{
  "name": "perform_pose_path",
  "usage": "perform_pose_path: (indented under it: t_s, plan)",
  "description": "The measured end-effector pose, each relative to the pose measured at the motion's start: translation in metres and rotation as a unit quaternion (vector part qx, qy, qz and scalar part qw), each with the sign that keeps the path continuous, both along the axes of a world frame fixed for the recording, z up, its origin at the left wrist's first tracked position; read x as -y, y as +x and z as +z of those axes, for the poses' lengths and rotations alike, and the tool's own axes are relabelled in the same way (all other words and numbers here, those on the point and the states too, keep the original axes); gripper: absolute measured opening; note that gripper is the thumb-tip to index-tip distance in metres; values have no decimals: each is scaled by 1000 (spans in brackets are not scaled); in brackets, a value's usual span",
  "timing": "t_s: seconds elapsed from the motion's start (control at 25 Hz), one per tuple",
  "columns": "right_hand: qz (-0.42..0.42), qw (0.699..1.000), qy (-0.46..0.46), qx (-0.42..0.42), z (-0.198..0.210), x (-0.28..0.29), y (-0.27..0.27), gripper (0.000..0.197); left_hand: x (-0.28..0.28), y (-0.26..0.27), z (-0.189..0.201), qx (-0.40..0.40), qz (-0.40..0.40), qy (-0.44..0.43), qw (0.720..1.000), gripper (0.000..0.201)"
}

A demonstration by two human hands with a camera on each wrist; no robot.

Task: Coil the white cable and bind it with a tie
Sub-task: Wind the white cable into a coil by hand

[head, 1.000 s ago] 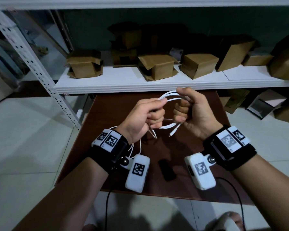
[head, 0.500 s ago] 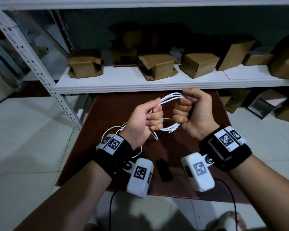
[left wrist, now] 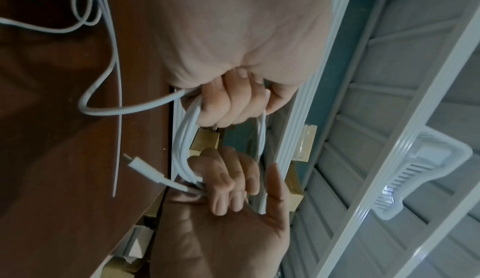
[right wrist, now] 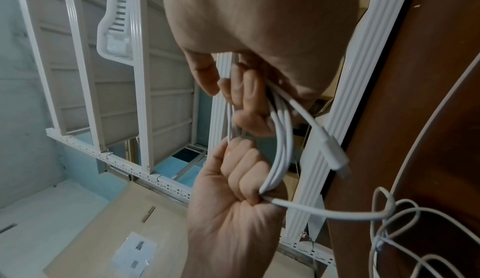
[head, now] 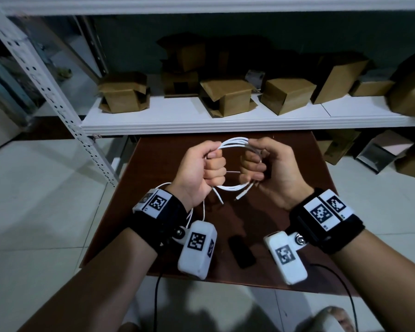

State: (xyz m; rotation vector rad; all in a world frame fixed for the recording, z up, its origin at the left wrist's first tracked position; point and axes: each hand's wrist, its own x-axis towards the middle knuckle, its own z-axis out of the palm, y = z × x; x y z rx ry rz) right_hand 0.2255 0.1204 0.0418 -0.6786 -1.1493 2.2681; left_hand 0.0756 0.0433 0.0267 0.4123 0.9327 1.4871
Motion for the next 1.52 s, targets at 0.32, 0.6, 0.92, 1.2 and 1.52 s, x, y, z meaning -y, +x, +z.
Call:
perform_pose_path:
  t_s: [0.32,0.6,0.92,1.2,1.52]
  plan:
    - [143,924,269,231,-4,-10,9,12,2,7,-4,-354,-73,-28,932,42]
    - [8,903,305,302,0,4,-1,27,0,7,-2,-332,-64,-15,941,37]
    - [-83,971,153,165,16,-3,3,43,11,-4,-3,-150,-45,84,984,35]
    - [-111,983,82,123,10,-10,6,42,7,12,-6,-3,-35,85,996,43]
    - [-149,986,-16,76,7,-15,4,38,9,6,-13,68,-70,154,983,57]
